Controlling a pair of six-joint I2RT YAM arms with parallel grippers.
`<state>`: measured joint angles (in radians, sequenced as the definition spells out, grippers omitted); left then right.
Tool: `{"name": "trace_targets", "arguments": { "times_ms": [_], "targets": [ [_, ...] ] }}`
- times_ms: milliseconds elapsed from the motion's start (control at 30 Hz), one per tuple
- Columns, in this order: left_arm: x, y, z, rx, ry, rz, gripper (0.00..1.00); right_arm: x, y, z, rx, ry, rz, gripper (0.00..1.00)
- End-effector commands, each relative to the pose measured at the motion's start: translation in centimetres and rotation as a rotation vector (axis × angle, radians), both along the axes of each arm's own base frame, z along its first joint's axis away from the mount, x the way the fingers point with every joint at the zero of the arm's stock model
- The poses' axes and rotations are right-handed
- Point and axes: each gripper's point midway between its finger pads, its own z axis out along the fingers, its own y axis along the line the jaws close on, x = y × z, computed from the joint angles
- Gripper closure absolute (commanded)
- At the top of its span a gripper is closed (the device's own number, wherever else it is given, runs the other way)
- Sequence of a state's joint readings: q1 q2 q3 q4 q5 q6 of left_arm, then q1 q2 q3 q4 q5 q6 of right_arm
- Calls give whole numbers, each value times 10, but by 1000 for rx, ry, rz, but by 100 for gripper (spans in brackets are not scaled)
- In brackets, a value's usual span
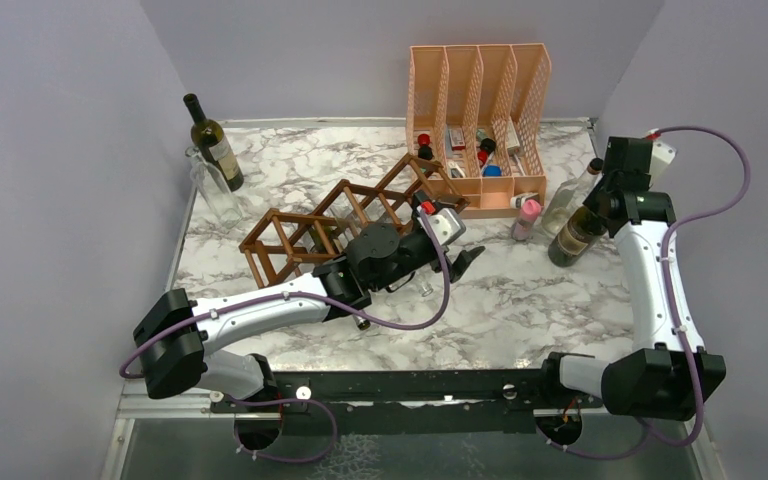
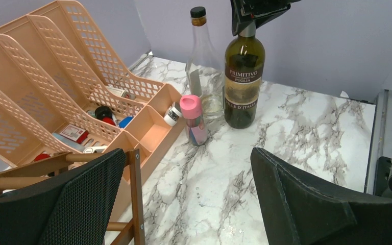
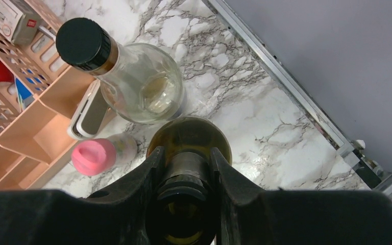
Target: Take the wine bottle off the wine rack
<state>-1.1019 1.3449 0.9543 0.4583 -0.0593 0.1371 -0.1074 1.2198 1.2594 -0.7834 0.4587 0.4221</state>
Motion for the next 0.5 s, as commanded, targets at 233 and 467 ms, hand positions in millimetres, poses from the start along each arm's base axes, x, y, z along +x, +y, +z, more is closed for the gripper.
{"name": "trace_targets", "arguments": {
  "times_ms": [233, 467],
  "targets": [
    [-6, -3, 20, -22, -32, -32, 1, 18, 9, 3, 17, -72, 111, 62],
    [-3, 8, 30, -23, -78, 2, 1, 13, 9, 8, 7, -94, 107, 35]
  ]
}}
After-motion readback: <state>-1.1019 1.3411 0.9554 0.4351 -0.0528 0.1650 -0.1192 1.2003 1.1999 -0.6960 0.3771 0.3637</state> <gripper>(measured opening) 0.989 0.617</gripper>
